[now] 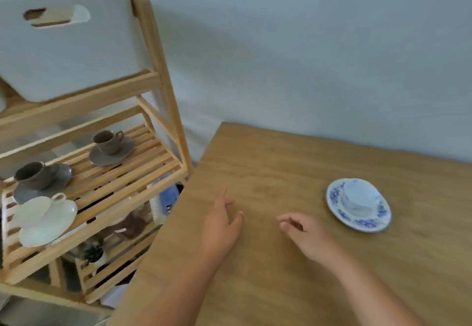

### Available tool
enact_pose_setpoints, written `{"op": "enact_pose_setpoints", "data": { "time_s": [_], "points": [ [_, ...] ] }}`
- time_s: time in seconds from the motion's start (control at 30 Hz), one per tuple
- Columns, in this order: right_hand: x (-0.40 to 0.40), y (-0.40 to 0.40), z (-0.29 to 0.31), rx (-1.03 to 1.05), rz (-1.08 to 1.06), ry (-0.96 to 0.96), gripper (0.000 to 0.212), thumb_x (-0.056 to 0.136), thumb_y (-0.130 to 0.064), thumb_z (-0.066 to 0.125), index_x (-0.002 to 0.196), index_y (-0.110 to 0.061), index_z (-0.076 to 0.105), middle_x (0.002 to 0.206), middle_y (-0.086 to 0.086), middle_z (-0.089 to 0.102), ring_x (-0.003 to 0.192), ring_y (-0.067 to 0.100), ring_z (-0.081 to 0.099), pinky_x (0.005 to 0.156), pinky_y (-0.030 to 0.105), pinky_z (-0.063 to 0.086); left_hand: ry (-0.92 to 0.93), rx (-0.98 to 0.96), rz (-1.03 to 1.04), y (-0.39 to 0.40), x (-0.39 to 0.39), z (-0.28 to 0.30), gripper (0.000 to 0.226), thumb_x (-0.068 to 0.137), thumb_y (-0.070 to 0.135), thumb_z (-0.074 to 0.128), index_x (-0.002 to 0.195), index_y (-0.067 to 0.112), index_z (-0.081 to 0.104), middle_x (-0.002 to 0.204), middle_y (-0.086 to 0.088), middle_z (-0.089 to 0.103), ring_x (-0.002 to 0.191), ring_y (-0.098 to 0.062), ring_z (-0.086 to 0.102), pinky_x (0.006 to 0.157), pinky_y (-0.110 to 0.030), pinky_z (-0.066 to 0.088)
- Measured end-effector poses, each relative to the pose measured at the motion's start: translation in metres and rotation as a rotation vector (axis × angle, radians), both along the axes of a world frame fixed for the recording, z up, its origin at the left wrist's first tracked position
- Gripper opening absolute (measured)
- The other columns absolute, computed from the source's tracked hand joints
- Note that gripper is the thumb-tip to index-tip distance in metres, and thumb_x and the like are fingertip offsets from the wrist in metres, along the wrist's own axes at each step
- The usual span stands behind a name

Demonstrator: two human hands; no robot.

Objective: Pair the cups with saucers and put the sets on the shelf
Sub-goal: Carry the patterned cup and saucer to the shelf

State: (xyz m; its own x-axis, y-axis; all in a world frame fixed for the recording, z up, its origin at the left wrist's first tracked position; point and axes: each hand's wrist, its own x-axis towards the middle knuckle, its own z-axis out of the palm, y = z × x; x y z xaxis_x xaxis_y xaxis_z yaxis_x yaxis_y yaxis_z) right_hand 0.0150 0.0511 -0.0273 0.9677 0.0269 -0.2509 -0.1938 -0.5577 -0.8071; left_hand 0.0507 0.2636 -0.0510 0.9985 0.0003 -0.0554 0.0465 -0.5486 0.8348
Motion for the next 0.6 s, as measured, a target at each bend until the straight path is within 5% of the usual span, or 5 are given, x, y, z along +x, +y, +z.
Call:
{"op": "enact_pose_setpoints", "data": {
  "time_s": [0.1, 0.23, 0.37, 0.6],
  "points": [
    [-0.035, -0.054, -0.007, 0.053, -0.196, 0.095, 0.017, 0.092, -0.013, 0.056, 0.09, -0.018, 0.072, 0.08, -0.002, 0.069, 0.066, 0.009, 0.06, 0.068, 0.023, 0.046, 0.066, -0.119, -0.096, -0.057, -0.003, 0.001, 0.076, 0.088, 0.013, 0.068, 0.152, 0.015, 0.027, 0.114, 0.001, 0.063, 0.107, -0.017, 0.062, 0.096, -0.033, 0.047],
    [-0.06, -0.109, -0.015, 0.241, -0.567, 0.103, 0.018, 0.093, -0.004, 0.05, 0.096, -0.001, 0.068, 0.073, 0.011, 0.066, 0.058, 0.015, 0.059, 0.051, 0.019, 0.048, 0.091, -0.187, -0.147, -0.126, -0.006, -0.005, 0.066, 0.085, 0.01, 0.066, 0.145, 0.018, 0.039, 0.1, 0.009, 0.063, 0.084, -0.009, 0.061, 0.085, -0.028, 0.05],
    [-0.063, -0.15, -0.019, 0.465, -0.85, 0.061, 0.023, 0.091, -0.005, 0.05, 0.113, -0.012, 0.051, 0.073, 0.019, 0.066, 0.052, 0.022, 0.067, 0.049, 0.029, 0.055, 0.204, -0.183, -0.172, -0.177, -0.001, -0.014, 0.062, 0.087, 0.019, 0.065, 0.144, 0.019, 0.04, 0.09, 0.01, 0.065, 0.082, -0.01, 0.064, 0.079, -0.029, 0.051],
    [-0.033, -0.185, -0.021, 0.514, -0.866, 0.062, 0.043, 0.091, -0.016, 0.058, 0.132, -0.012, 0.044, 0.075, 0.018, 0.068, 0.053, 0.022, 0.07, 0.043, 0.026, 0.053, 0.438, -0.245, -0.157, -0.222, 0.019, -0.009, 0.056, 0.09, 0.019, 0.065, 0.141, 0.021, 0.041, 0.077, -0.007, 0.072, 0.052, -0.012, 0.068, 0.05, -0.026, 0.054]
  ]
}}
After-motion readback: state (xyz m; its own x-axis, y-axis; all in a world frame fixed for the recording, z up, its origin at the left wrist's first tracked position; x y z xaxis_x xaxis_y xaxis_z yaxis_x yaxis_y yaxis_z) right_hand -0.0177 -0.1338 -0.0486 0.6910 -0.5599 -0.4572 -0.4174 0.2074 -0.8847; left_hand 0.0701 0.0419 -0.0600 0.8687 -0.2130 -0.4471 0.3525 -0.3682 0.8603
